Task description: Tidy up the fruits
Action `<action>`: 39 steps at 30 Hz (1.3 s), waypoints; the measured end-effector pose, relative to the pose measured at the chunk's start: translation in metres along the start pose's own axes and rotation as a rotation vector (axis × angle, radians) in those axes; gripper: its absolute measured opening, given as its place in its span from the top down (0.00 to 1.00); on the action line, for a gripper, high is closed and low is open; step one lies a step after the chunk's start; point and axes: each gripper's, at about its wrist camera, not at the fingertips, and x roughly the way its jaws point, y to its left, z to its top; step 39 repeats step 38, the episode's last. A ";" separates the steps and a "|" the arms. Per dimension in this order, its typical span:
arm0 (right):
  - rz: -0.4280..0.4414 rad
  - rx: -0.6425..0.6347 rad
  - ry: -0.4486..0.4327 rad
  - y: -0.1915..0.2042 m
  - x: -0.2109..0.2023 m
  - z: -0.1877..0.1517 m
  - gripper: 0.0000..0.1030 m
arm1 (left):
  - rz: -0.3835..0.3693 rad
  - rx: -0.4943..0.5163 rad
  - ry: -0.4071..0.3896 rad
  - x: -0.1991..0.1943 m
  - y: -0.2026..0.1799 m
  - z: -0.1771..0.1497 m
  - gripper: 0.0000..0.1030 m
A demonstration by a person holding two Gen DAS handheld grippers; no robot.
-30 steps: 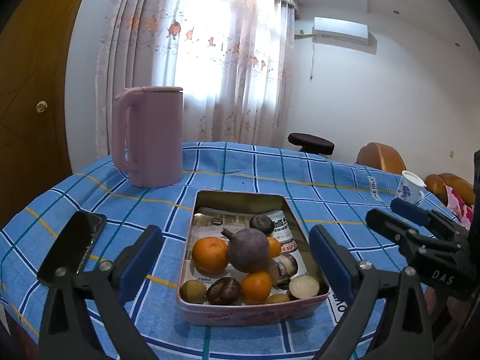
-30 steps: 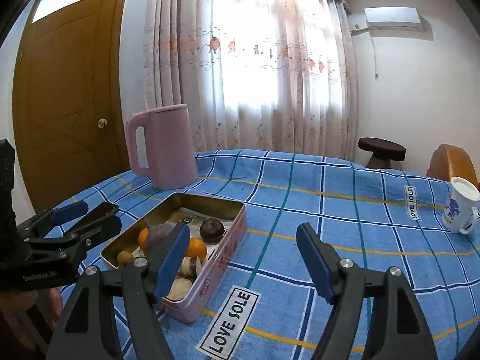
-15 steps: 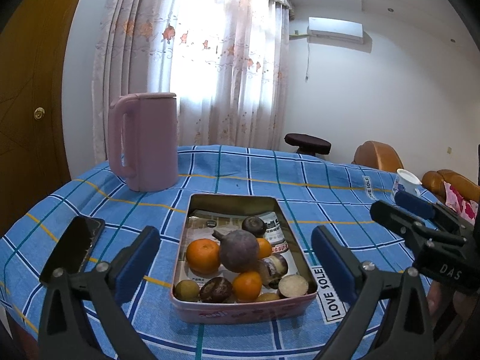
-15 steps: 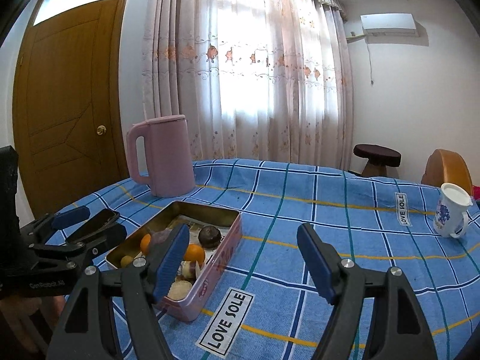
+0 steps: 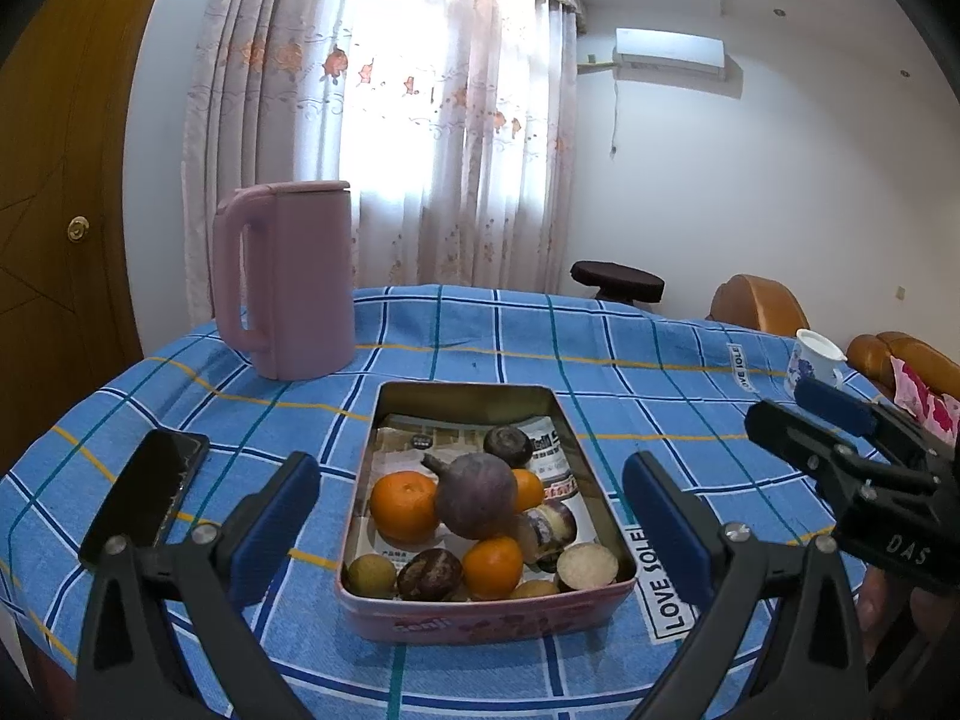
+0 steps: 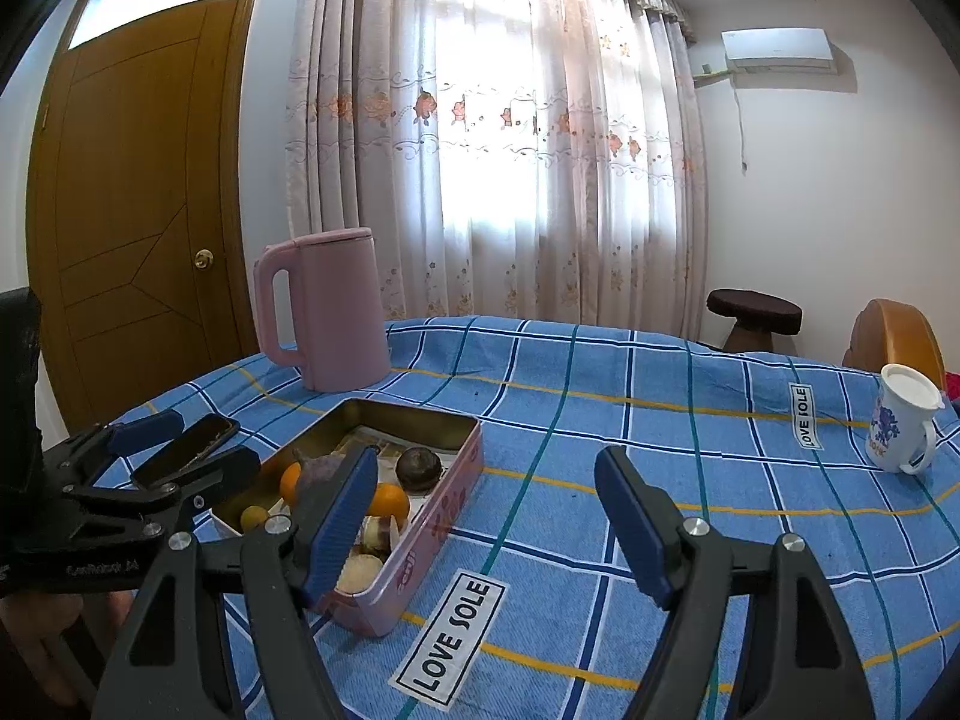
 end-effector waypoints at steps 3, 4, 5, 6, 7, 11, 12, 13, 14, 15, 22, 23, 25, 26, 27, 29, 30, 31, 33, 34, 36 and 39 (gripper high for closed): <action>0.002 -0.003 -0.002 0.000 0.000 -0.001 0.26 | -0.005 0.009 0.005 0.000 0.000 0.000 0.00; 0.001 -0.005 -0.004 0.000 -0.001 -0.001 0.26 | -0.005 0.011 0.003 0.000 -0.001 0.000 0.00; -0.001 -0.009 -0.006 0.000 -0.001 -0.001 0.26 | -0.002 0.014 0.001 -0.001 -0.001 0.000 0.00; -0.003 -0.011 -0.008 0.000 -0.002 -0.001 0.26 | 0.001 0.018 0.000 -0.001 -0.002 0.000 0.00; -0.004 -0.013 -0.009 -0.001 -0.003 -0.001 0.26 | 0.001 0.022 0.000 -0.001 -0.003 -0.001 0.00; -0.013 -0.020 -0.020 -0.002 -0.005 -0.001 0.26 | 0.001 0.019 0.005 -0.001 -0.003 0.000 0.00; -0.015 -0.020 -0.021 -0.002 -0.006 -0.001 0.26 | -0.002 0.018 0.008 -0.001 -0.002 0.000 0.00; -0.016 -0.020 -0.022 -0.002 -0.006 -0.001 0.26 | -0.001 0.014 0.009 -0.001 -0.002 0.000 0.00; -0.018 -0.021 -0.023 -0.002 -0.007 -0.001 0.26 | 0.000 0.012 0.010 0.000 -0.002 0.000 0.00; -0.019 -0.022 -0.024 -0.003 -0.007 -0.001 0.26 | 0.001 0.008 0.011 0.000 -0.001 0.001 0.00; -0.028 -0.036 -0.029 -0.002 -0.009 -0.002 0.26 | 0.005 0.017 0.000 -0.002 -0.004 0.003 0.00; -0.028 -0.037 -0.030 -0.002 -0.009 -0.002 0.26 | 0.003 0.018 -0.004 -0.003 -0.005 0.003 0.00; -0.029 -0.037 -0.029 -0.002 -0.009 -0.002 0.26 | 0.005 0.025 -0.008 -0.004 -0.007 0.003 0.00; -0.030 -0.038 -0.028 -0.003 -0.009 -0.002 0.26 | 0.004 0.026 -0.008 -0.004 -0.007 0.003 0.00; -0.031 -0.038 -0.029 -0.002 -0.010 -0.003 0.26 | 0.002 0.026 -0.008 -0.004 -0.007 0.003 0.00; -0.033 -0.039 -0.028 -0.003 -0.010 -0.003 0.26 | 0.004 0.026 -0.009 -0.004 -0.007 0.003 0.00; -0.033 -0.038 -0.027 -0.003 -0.010 -0.004 0.26 | 0.000 0.025 -0.008 -0.004 -0.008 0.003 0.00; -0.034 -0.037 -0.026 -0.004 -0.010 -0.004 0.26 | -0.007 0.022 -0.008 -0.004 -0.008 0.003 0.00; -0.038 -0.037 -0.024 -0.005 -0.010 -0.006 0.25 | -0.006 0.024 -0.008 -0.004 -0.009 0.002 0.00; -0.041 -0.037 -0.022 -0.006 -0.010 -0.006 0.25 | -0.006 0.027 -0.007 -0.004 -0.010 0.002 0.00; -0.046 -0.035 -0.020 -0.008 -0.011 -0.008 0.25 | -0.007 0.025 -0.009 -0.004 -0.010 0.002 0.00; -0.053 -0.033 -0.017 -0.011 -0.011 -0.009 0.25 | -0.015 0.032 -0.004 -0.003 -0.012 0.001 0.00</action>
